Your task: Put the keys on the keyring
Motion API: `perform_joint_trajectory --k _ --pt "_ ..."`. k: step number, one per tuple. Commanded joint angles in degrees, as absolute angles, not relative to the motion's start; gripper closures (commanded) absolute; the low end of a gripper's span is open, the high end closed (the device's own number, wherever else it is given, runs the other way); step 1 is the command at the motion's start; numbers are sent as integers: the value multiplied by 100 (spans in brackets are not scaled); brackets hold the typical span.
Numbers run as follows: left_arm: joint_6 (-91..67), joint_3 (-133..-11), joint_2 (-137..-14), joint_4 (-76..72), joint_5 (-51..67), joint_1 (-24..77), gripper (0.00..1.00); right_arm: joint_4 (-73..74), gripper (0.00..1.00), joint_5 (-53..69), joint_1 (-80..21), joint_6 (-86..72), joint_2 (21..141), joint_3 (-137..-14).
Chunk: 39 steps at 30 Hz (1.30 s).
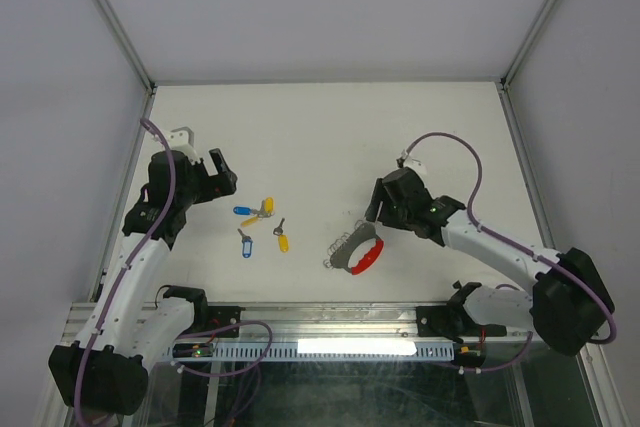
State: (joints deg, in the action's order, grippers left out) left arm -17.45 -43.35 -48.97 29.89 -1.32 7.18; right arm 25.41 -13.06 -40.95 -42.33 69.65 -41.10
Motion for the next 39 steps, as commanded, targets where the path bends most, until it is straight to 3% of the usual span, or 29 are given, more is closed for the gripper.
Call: perform_joint_trajectory --k 1,7,12,19,32,39 --pt "-1802 -4376 -4933 2629 10 756 1 1548 36 -814 -3722 -3959 6571 -3744" --pt "-1745 -4378 -4931 2601 131 757 1 1655 40 -432 -3163 -3989 6624 -3689" --pt "-1713 -4360 -4927 2576 237 756 1 1235 46 679 -2519 -4241 6764 -3372" --pt "-1689 -4364 -4944 2580 281 761 1 795 54 1338 -2274 -4339 7239 -3217" --pt "-1683 -4368 -5009 2578 313 758 1 663 70 1359 -2214 -4324 7730 -3233" --pt "-1682 -4368 -5027 2575 326 756 1 441 73 1427 -2211 -4259 7943 -3217"
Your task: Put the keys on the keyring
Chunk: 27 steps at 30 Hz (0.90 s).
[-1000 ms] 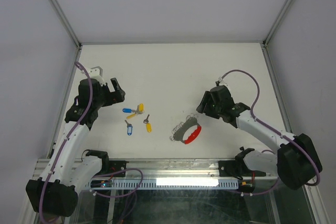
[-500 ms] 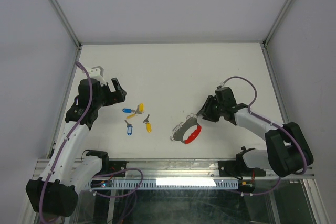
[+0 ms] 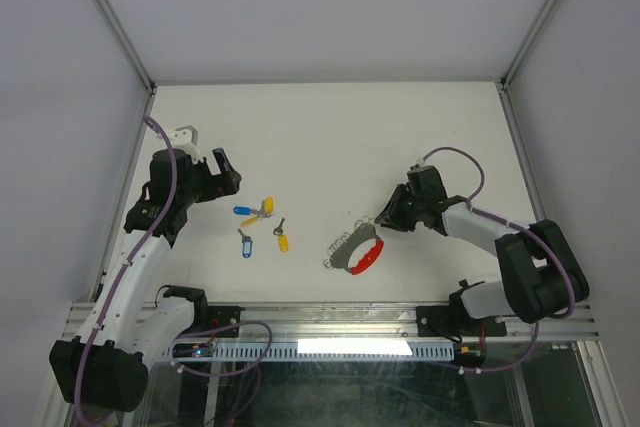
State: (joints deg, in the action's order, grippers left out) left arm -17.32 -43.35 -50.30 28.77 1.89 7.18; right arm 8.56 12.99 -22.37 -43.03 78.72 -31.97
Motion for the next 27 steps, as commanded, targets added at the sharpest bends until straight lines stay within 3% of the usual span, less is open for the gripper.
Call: perform_joint_trajectory --k 1,15,23,27 --pt "-1673 -4373 -5027 2575 330 760 1 401 74 1458 -2207 -4262 7962 -3206" --pt "-1679 -4378 -5072 2566 291 756 1 174 86 1710 -2199 -4228 8297 -3250" --pt "-1738 -4359 -5030 2558 120 757 1 266 99 1599 -2198 -3909 8249 -3302" --pt "-1772 -4338 -4985 2470 103 759 1 267 100 1579 -2206 -3597 8113 -3379"
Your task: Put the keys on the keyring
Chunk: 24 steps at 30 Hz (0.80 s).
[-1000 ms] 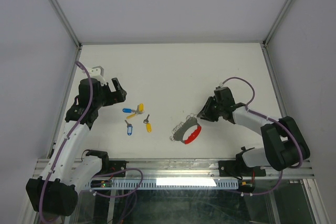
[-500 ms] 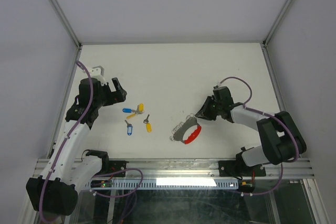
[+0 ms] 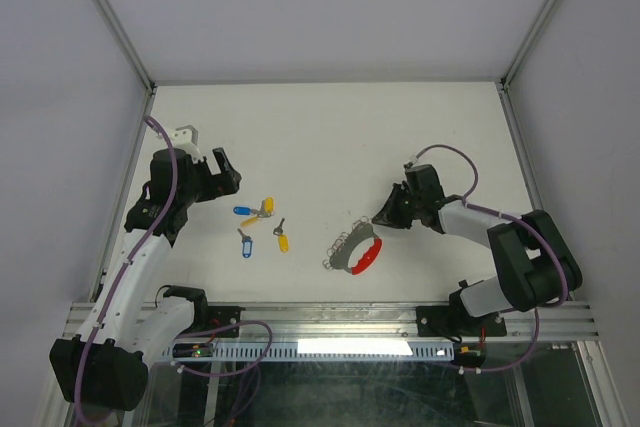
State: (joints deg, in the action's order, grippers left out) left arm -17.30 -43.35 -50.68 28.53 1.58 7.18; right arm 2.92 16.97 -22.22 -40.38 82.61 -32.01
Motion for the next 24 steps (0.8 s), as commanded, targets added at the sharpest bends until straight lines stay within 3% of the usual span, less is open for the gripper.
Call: perform_joint_trajectory --k 1,10,20,24 --pt "-1782 -4334 -4976 2431 124 756 1 279 100 1595 -2208 -3482 8055 -3416" --pt "-1792 -4545 -5098 2329 547 761 1 845 100 1066 -2480 -2098 7163 -3931" --pt "-1728 -5069 -5376 2329 1099 757 1 1655 100 -1130 -4014 -890 6895 -4937" --pt "-1722 -5206 -5327 2231 1281 752 1 1774 100 -1335 -4527 -487 6797 -5361"
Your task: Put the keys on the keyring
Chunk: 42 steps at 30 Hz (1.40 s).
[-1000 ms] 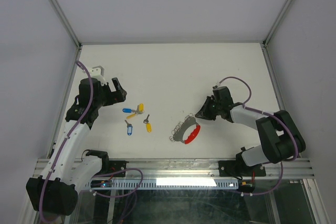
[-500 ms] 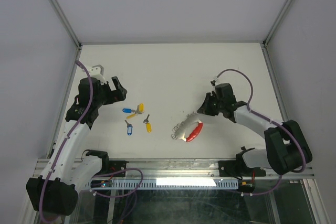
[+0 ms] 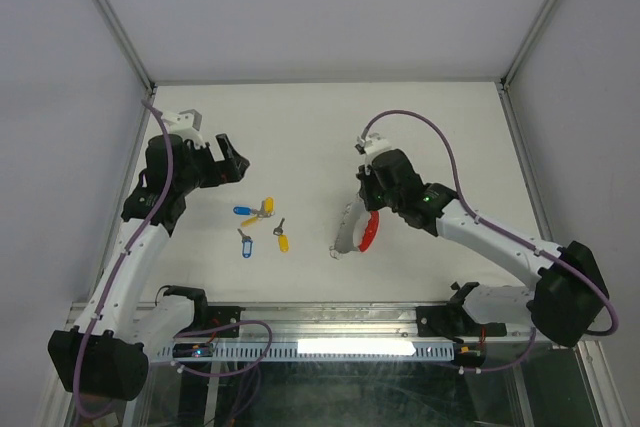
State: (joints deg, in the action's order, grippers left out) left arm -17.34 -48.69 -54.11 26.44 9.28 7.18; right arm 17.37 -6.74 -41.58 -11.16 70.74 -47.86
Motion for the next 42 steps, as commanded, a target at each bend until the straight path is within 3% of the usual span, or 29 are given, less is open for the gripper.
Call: perform_joint_trajectory --k 1,13,24,36,42 --pt "-1723 -5214 -5289 2170 1297 761 1 1854 100 -1272 -4624 -361 6792 -5496" --pt "-1436 -5625 -4982 2038 1410 1043 1 1591 100 -203 -4753 442 6327 -6249" --pt "-829 -6161 -4995 1761 1035 2629 11 2541 100 462 -4754 715 6179 -7111" --pt "-737 -6169 -4989 504 3376 3146 30 2111 100 2088 -4746 602 5547 -7162" --pt "-1027 -6349 -5083 501 3661 3146 27 1411 100 2624 -4747 242 5294 -6973"
